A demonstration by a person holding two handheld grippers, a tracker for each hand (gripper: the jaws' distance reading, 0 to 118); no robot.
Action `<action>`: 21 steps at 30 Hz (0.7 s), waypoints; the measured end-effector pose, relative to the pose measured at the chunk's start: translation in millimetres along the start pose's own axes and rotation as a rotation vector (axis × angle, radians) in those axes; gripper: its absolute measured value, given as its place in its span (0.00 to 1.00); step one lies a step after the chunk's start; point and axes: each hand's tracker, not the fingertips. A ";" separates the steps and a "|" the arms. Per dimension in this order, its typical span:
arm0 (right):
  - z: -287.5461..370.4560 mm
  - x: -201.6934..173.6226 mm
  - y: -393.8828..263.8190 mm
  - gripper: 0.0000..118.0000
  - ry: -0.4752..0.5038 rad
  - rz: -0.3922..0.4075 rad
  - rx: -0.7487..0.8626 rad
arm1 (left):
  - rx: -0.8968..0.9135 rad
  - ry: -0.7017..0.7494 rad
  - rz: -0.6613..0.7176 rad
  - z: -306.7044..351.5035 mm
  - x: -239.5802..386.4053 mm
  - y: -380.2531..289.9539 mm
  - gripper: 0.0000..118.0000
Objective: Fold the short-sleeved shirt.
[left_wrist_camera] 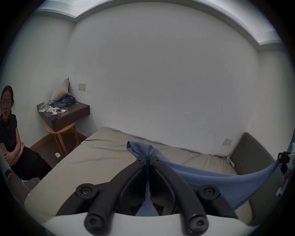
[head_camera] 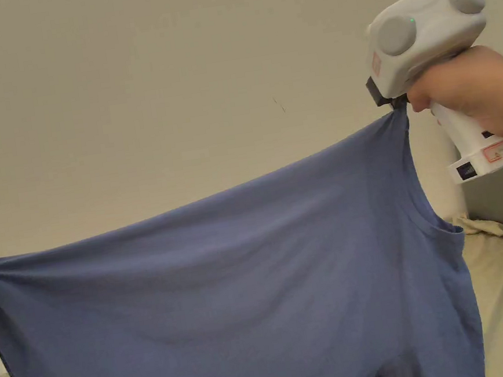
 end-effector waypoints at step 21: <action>-33.6 -3.1 -312.8 0.05 0.236 0.009 -0.374 | -0.416 -0.106 -0.060 11.2 -60.7 -264.4 0.00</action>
